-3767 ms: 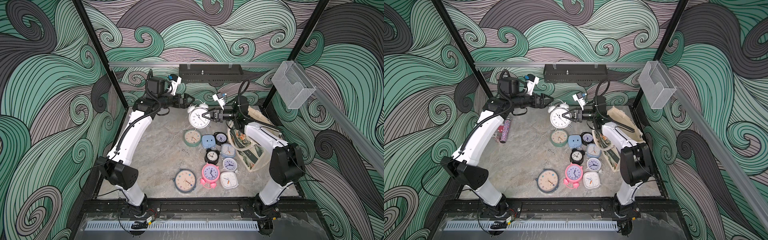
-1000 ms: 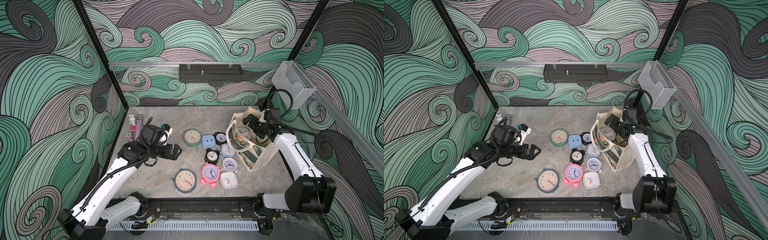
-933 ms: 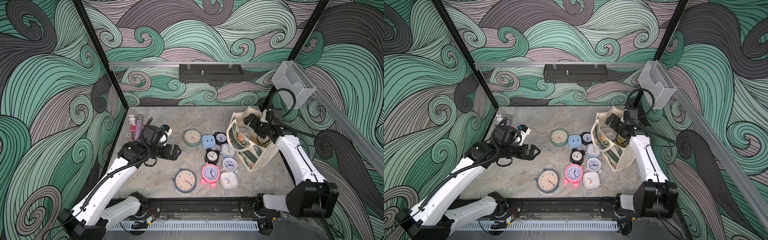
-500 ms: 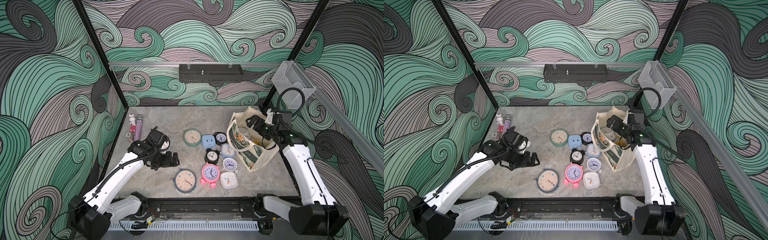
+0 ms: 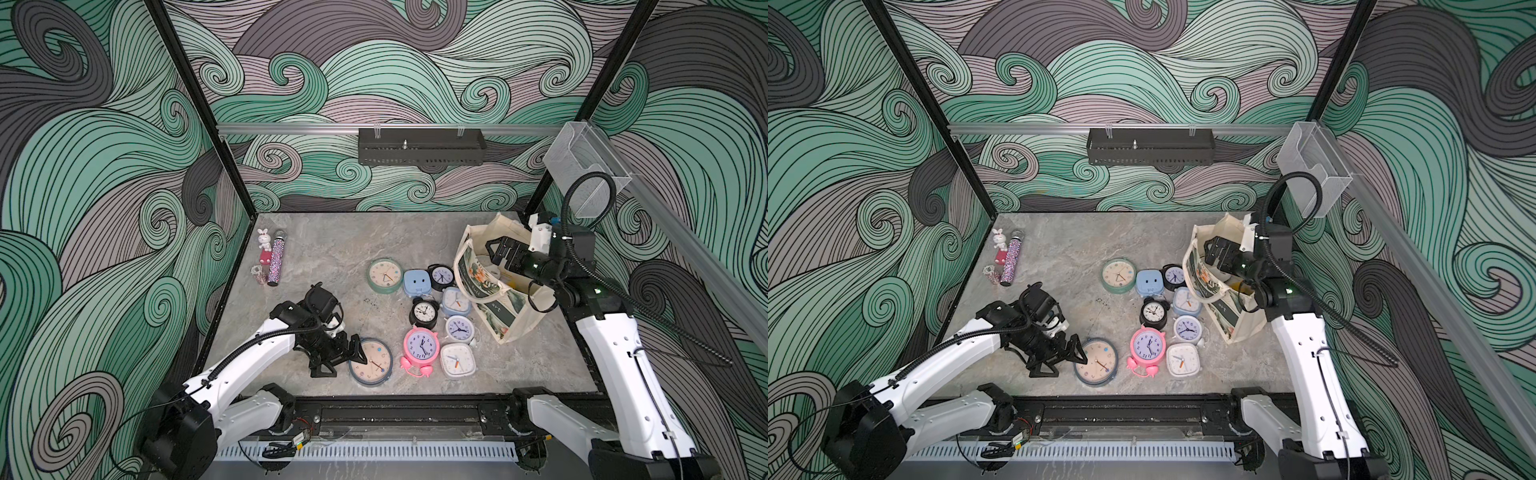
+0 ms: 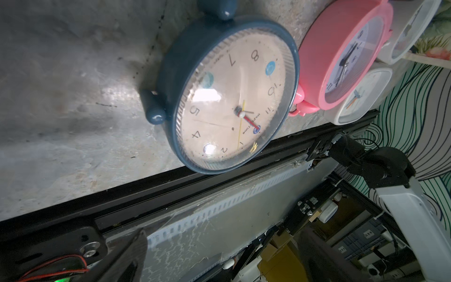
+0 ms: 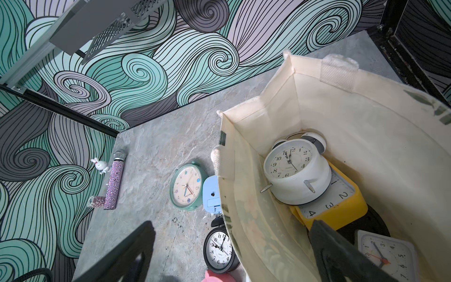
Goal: Put the alarm clock into the canvas bag
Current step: Move the alarm to the center of the board.
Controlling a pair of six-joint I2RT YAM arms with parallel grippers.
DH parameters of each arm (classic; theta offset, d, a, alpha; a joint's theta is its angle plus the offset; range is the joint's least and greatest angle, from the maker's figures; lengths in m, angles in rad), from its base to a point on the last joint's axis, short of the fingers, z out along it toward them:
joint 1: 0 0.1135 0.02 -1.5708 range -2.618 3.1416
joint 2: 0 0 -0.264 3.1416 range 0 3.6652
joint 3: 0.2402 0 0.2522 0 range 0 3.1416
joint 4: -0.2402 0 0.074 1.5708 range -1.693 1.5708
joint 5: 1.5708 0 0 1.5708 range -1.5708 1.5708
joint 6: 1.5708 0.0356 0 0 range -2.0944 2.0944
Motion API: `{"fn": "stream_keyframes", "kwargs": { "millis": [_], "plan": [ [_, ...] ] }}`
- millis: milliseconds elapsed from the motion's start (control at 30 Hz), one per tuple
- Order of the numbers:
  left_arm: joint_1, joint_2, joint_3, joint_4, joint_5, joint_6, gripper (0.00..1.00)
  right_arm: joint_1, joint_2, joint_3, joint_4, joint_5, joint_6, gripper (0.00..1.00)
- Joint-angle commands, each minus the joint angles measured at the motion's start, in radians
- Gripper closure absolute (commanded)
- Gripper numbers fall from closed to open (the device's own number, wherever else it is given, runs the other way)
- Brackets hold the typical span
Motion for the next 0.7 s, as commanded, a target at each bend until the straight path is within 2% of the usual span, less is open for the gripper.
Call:
{"fn": "stream_keyframes", "kwargs": {
  "millis": [0, 467, 667],
  "plan": [
    [-0.022, 0.024, -0.026, 0.132, 0.069, -0.043, 0.01, 0.02, -0.003, -0.012, 0.016, -0.062, -0.026, 0.0],
    [-0.107, 0.212, -0.07, 0.383, 0.089, -0.117, 0.01, 0.128, -0.014, 0.008, -0.01, -0.101, -0.073, 0.0],
    [-0.153, 0.324, -0.038, 0.588, 0.123, -0.187, 0.01, 0.169, 0.003, 0.009, -0.01, -0.11, -0.082, 0.0]
  ]
}}
